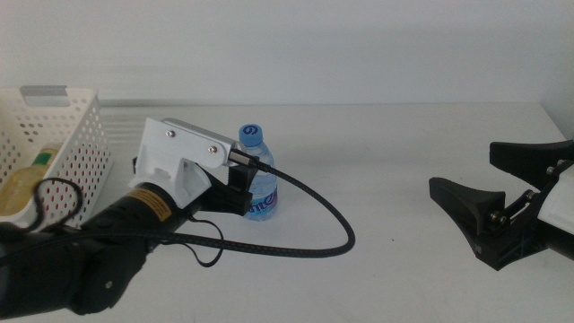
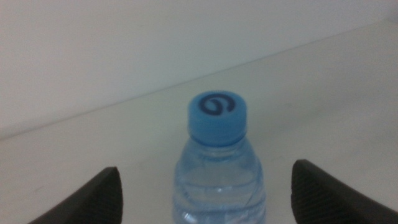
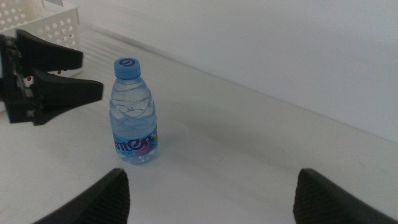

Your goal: Use arms to grab the bottles and put them into the dustbin to the left of the table.

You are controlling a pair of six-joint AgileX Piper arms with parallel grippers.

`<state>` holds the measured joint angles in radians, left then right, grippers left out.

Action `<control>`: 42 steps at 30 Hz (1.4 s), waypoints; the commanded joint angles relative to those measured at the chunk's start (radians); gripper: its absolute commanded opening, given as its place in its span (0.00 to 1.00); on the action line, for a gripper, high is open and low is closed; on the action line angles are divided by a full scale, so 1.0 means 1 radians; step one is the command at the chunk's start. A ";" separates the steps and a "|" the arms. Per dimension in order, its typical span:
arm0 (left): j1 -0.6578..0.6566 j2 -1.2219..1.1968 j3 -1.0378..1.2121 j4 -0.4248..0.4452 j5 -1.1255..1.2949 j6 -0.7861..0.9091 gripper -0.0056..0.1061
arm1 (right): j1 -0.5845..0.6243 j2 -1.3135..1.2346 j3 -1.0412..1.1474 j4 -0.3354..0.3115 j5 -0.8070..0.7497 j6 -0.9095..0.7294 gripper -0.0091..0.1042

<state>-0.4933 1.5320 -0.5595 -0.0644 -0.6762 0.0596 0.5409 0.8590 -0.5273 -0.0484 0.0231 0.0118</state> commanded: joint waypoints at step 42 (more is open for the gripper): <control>-0.003 0.453 -0.217 -0.005 -0.470 -0.082 0.63 | 0.004 -0.010 -0.027 -0.005 -0.079 -0.018 0.72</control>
<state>-0.4942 2.0300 -0.7583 -0.0539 -1.0592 -0.0105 0.5409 0.8590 -0.5273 -0.0484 0.0231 0.0000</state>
